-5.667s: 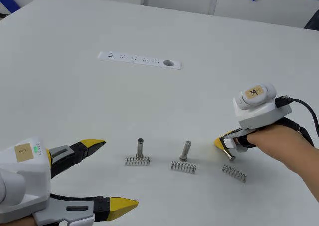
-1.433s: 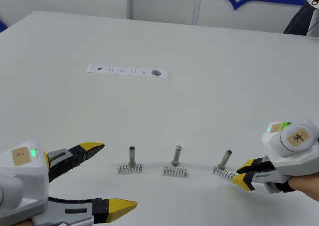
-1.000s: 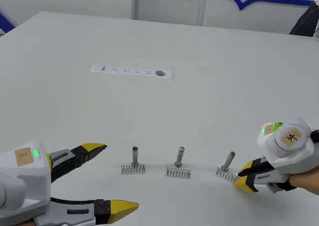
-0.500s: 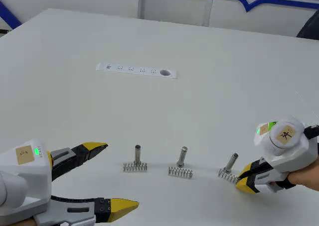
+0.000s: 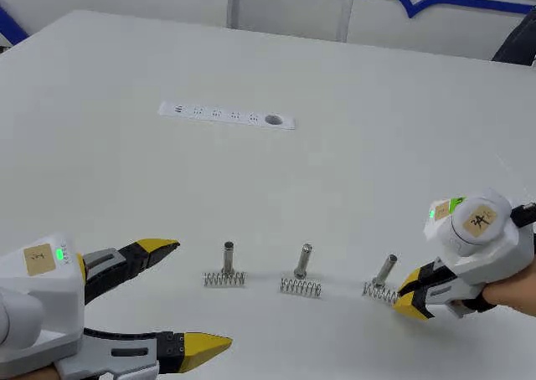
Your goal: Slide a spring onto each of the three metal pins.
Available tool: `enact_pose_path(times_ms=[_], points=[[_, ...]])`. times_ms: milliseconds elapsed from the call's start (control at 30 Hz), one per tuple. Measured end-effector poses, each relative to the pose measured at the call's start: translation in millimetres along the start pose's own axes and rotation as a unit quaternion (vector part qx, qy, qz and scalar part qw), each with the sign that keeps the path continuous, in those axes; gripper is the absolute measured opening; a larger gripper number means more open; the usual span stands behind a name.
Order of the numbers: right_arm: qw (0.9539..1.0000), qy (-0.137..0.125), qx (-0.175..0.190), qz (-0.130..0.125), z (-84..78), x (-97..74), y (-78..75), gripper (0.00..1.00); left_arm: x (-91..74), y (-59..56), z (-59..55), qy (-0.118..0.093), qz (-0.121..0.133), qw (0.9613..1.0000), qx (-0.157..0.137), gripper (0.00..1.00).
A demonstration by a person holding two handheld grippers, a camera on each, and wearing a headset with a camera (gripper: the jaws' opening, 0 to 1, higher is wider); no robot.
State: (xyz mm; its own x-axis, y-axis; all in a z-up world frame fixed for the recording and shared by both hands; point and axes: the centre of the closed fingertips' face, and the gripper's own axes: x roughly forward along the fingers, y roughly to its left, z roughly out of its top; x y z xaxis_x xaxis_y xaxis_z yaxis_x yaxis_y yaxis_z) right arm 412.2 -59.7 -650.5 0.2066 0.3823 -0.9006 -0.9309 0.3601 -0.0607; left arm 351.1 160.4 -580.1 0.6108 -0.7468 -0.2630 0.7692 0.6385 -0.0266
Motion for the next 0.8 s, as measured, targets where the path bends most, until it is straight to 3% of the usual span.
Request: enact_pose_path(times_ms=[367, 800], points=[[0.9998, -0.01, -0.016, -0.013, 12.3, -15.6, 3.2, 0.12, 2.0, -2.2, 0.0, -0.001, -0.007, 1.0, 0.002, 0.81], [0.9997, -0.002, -0.024, -0.006, 18.3, -22.7, 5.5, 0.12, 0.7, -2.5, 1.7, -0.001, -0.005, 1.0, 0.003, 0.81]])
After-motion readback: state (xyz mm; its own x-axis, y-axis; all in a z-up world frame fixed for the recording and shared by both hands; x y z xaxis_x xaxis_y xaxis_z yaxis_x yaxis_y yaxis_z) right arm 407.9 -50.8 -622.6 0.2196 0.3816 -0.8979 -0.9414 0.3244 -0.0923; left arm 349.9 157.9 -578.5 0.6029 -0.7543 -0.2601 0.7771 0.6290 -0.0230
